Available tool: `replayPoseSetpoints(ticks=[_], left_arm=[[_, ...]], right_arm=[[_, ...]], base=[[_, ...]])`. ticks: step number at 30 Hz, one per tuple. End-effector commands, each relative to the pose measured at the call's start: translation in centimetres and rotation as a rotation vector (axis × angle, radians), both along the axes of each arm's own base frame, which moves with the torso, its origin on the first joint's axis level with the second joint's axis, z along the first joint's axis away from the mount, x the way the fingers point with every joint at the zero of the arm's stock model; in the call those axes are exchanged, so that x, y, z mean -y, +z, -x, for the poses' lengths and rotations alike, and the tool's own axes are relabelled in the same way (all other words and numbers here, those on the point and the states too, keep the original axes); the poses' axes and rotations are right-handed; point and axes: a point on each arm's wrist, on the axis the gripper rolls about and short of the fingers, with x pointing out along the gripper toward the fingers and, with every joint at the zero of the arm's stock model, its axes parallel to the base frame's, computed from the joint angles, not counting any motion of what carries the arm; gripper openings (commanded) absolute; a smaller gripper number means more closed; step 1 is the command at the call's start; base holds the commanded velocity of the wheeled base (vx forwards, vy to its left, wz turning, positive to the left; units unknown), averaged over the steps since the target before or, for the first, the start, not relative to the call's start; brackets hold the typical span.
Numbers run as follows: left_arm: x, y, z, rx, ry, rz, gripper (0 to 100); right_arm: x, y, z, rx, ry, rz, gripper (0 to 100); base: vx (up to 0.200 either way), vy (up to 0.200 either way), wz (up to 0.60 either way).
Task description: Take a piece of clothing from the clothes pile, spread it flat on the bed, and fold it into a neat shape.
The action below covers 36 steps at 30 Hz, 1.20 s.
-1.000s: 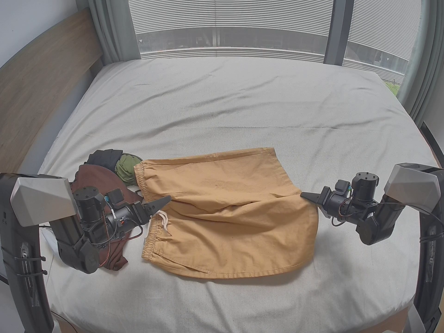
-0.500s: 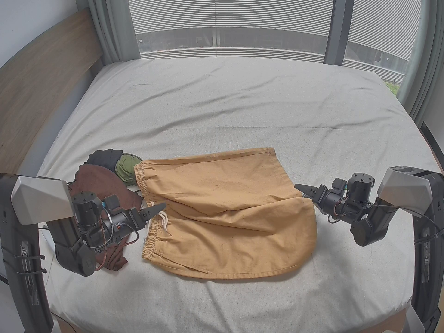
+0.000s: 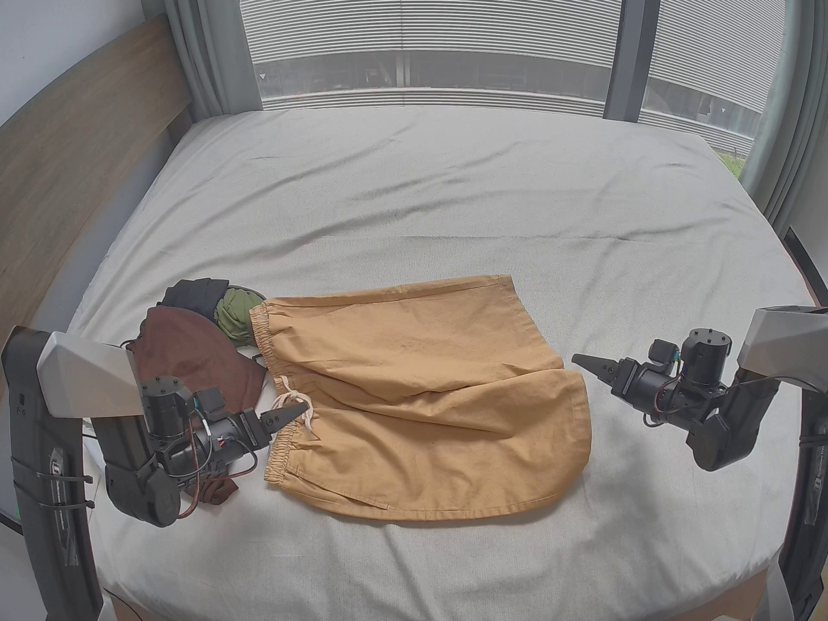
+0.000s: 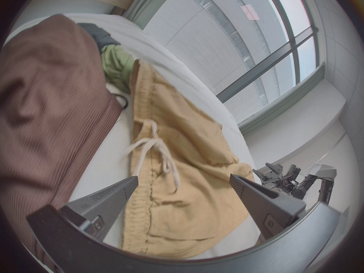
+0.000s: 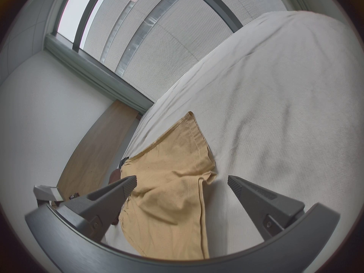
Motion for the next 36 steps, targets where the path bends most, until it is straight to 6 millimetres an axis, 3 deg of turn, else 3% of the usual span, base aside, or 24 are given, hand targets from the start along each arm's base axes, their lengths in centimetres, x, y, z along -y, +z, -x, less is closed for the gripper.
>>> replayPoseSetpoints(ticks=[1, 9, 21, 33, 34, 36], left_arm=[[-0.1, -1.9, 1.1, -0.093, 0.012, -0.010, 100], [-0.6, -3.6, 1.6, -0.174, 0.083, -0.048, 100], [0.2, -3.8, 3.9, -0.258, 0.055, -0.064, 100], [0.3, -3.8, 3.6, -0.243, 0.051, -0.062, 100], [0.3, -3.8, 3.5, -0.241, 0.051, -0.062, 0], [0.3, -3.8, 3.5, -0.241, 0.051, -0.062, 0]], right_arm=[[0.2, 1.5, 2.1, 0.031, 0.006, 0.032, 100], [0.5, 1.3, 2.0, 0.035, -0.001, 0.034, 100], [0.5, 1.0, 2.0, 0.031, -0.001, 0.035, 100], [0.5, 1.0, 2.0, 0.032, -0.003, 0.035, 100], [0.5, 1.0, 2.0, 0.032, -0.003, 0.035, 100], [0.6, 1.0, 2.0, 0.029, -0.003, 0.035, 100]], base=[[0.000, 0.000, 0.00], [0.000, 0.000, 0.00], [0.000, 0.000, 0.00], [0.000, 0.000, 0.00], [0.000, 0.000, 0.00], [0.000, 0.000, 0.00]])
